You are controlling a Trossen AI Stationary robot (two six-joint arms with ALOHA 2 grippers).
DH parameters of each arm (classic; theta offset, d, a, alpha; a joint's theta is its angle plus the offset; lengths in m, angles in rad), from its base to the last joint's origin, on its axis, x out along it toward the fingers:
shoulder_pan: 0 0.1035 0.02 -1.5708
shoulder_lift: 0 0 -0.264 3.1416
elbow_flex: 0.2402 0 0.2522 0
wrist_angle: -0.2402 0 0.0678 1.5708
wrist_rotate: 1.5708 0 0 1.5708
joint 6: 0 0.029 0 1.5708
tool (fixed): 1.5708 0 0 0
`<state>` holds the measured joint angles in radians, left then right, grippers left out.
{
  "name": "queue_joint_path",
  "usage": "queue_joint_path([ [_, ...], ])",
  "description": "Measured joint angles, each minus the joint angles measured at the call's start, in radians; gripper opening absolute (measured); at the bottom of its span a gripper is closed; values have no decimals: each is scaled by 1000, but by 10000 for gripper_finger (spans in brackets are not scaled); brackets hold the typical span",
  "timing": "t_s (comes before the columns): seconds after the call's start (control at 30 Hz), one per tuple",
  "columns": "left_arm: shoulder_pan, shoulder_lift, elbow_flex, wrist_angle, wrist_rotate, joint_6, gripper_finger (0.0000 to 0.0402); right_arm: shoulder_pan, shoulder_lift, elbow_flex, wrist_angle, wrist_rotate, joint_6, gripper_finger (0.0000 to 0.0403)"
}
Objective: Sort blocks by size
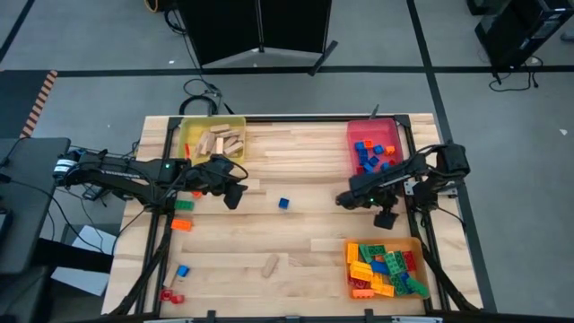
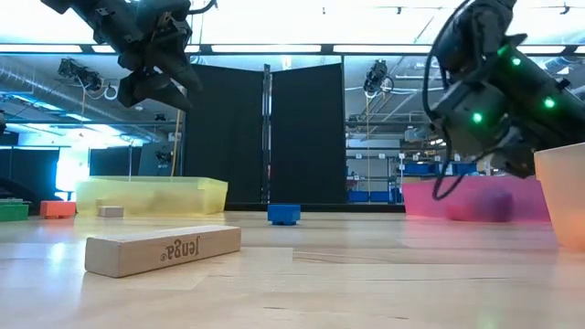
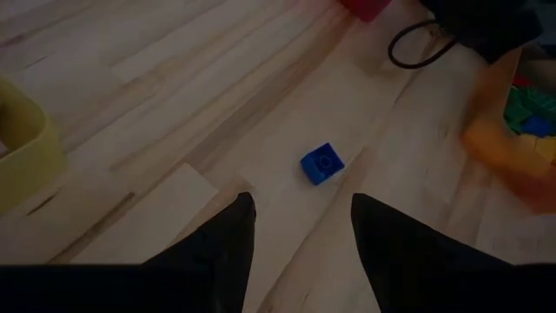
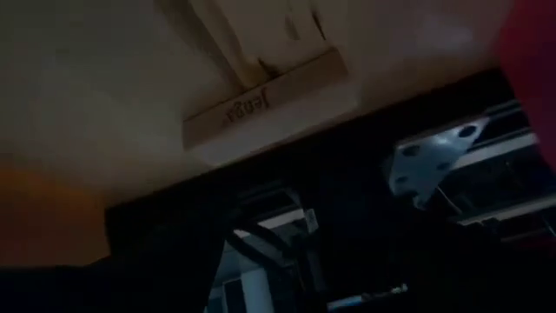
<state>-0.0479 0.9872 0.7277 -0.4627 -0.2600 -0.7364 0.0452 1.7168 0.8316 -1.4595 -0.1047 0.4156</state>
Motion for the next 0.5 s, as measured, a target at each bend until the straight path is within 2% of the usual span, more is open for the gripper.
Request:
queue_joint_path([
  [0.27,0,0,0,4,2,-1,199,-7,0,-31,33,30,-46,305],
  [0.5,0,0,0,36,3,-7,199,4,0,-26,10,-44,-56,294],
])
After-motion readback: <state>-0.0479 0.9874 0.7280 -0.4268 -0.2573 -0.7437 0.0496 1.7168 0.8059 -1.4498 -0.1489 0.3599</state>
